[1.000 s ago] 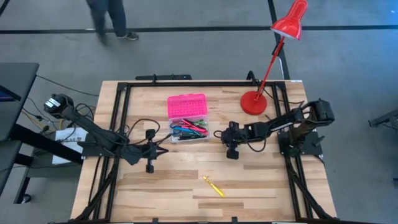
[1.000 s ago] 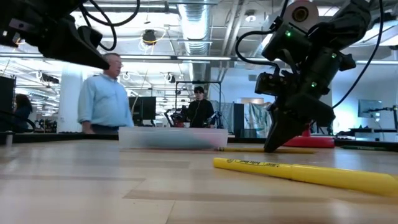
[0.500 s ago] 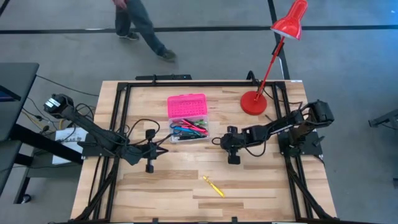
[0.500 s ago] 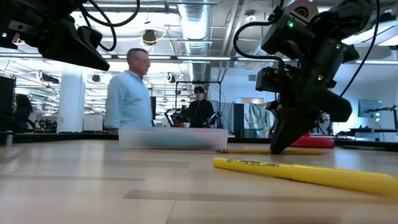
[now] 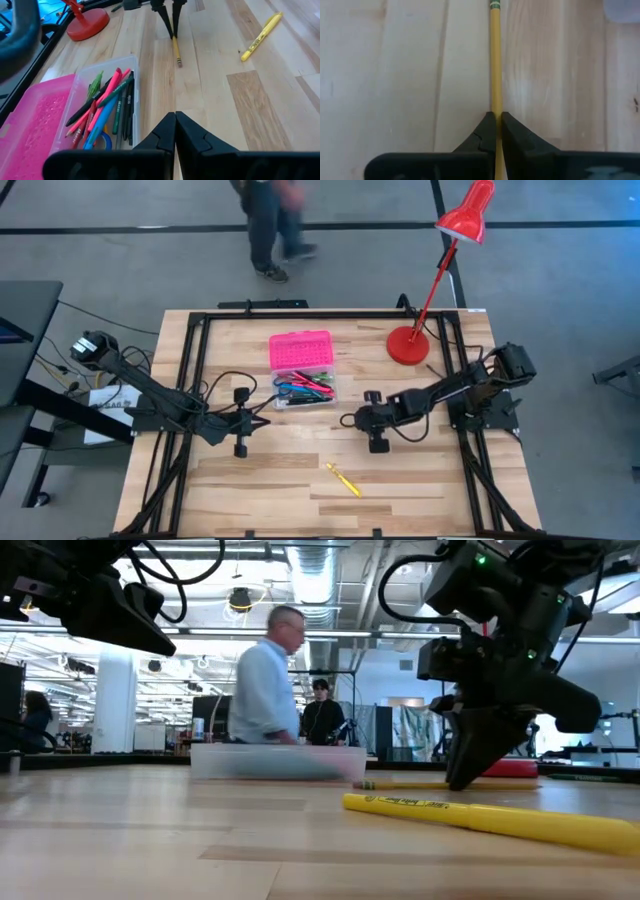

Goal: Pick & place school supplies into a supply box
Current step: Put the yellow pencil into the pink supply box

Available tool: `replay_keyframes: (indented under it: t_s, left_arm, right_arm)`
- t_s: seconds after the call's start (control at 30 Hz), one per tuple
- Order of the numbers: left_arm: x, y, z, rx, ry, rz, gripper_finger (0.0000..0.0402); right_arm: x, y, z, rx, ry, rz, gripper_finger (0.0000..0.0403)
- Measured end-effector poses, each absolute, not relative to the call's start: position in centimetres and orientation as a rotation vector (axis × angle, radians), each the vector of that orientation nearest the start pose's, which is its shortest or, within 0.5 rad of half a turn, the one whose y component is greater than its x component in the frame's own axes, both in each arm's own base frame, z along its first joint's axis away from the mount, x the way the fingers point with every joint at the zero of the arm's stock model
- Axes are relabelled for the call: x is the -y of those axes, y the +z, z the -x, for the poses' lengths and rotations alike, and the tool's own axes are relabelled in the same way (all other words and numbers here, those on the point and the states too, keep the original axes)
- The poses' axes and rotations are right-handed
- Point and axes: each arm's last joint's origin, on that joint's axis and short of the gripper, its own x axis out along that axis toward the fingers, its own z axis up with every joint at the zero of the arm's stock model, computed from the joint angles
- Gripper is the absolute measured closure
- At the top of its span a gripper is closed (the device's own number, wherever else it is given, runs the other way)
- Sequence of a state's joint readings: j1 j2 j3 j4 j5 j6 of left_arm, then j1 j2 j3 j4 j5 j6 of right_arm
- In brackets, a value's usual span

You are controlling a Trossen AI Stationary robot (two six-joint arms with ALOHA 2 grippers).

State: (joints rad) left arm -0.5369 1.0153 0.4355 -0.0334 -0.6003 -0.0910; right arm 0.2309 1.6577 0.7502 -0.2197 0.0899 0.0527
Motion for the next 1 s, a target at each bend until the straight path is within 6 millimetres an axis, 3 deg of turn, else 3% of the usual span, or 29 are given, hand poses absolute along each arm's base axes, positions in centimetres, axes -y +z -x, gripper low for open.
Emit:
replay_keyframes:
  t_s: [0.57, 1.0]
  left_arm:
    - [8.5, 19.1, -17.5, -0.511, 0.096, -0.246, 0.0401]
    - [8.4, 19.1, -17.4, -0.517, 0.101, -0.252, 0.0401]
  right_arm:
    - [-7.2, 12.5, -27.6, -1.088, 0.077, 0.187, 0.0402]
    - [-7.8, 14.9, -29.4, -1.007, 0.096, 0.295, 0.0402]
